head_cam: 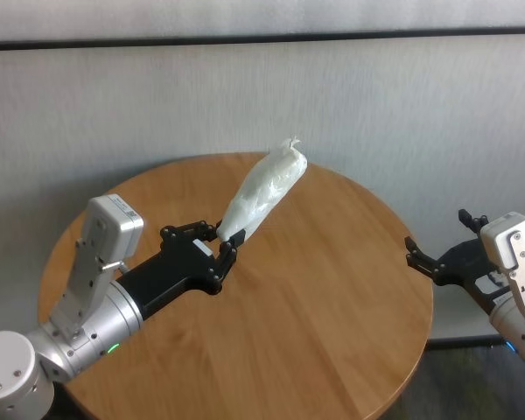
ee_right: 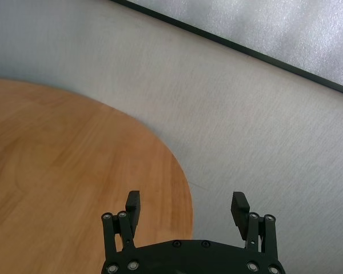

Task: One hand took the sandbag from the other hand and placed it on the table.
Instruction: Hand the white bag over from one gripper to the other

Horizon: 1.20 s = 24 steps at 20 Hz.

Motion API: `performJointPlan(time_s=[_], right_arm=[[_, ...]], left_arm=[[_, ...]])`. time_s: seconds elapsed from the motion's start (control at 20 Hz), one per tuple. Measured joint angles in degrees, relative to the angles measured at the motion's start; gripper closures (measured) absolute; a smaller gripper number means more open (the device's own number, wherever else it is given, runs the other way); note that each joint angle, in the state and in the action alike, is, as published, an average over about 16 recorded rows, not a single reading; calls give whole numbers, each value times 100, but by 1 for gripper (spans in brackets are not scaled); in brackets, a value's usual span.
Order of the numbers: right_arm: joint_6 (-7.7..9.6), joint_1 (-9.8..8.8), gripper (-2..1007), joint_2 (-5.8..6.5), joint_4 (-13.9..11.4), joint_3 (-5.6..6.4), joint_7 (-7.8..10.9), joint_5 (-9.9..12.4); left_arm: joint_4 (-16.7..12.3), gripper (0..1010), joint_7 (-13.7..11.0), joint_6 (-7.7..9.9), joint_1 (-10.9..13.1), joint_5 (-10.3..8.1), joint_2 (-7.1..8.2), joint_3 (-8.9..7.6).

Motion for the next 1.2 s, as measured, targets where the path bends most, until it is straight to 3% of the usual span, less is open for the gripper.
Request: performJointPlan(time_s=[0.45,0.7,0.95,1.2], right_arm=[[0,-1,2,0,-1,1,6,2],[-27,-51,2,16,-81,50,108,67],[-42,-155,3,53,-269,145,337,245],[-32,-313,3,104,-563,305,723,603]], left_arm=[[3,806,-1,5,-3,4,0,0],[5,806,-1,7,-5,6,0,0],[7,806,0,9,-6,7,0,0],[8,806,0,10,-6,8,0,-1]])
